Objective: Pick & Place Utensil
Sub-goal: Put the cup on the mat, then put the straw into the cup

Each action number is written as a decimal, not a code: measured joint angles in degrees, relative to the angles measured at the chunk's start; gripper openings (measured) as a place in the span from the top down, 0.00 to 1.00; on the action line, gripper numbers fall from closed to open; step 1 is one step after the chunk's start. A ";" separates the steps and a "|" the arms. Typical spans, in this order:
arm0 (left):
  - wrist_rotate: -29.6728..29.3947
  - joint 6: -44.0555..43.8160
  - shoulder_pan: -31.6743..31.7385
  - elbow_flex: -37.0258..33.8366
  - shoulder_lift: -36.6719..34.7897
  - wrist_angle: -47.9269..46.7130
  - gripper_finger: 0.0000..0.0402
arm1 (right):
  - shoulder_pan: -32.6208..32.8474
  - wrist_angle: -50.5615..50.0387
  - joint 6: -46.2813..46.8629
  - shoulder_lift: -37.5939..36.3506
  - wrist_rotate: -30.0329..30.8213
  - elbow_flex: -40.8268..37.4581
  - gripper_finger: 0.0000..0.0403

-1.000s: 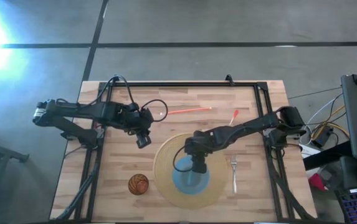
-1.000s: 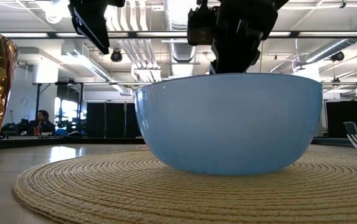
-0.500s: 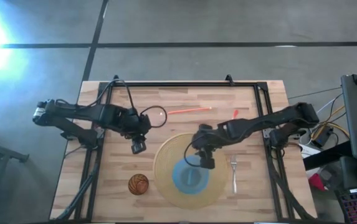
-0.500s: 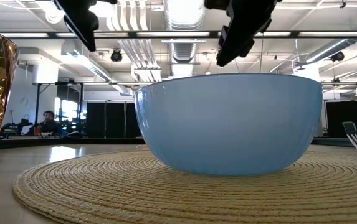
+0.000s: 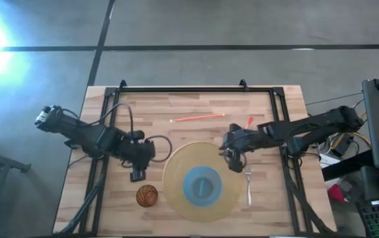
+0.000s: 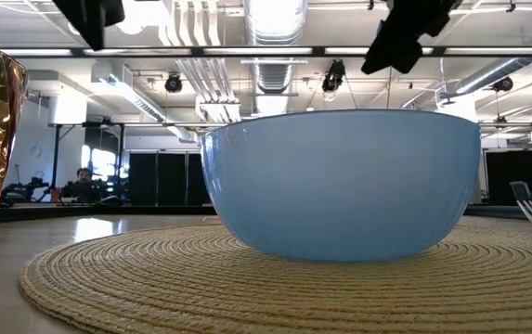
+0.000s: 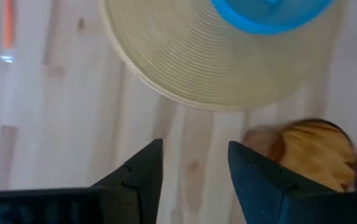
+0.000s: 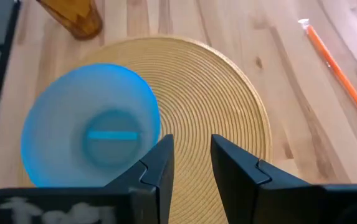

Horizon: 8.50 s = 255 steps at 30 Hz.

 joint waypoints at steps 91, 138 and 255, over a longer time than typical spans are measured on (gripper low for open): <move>-7.51 -1.78 -2.12 -7.27 0.22 16.72 0.99 | -0.02 7.26 5.65 -12.32 1.41 -11.15 0.85; 3.15 -3.25 14.21 5.16 16.77 4.72 0.98 | -0.02 6.93 5.65 -12.37 1.40 -11.15 0.87; -1.68 10.32 15.36 -0.63 4.61 14.24 0.62 | -0.02 7.04 7.80 -12.34 1.33 -11.34 0.88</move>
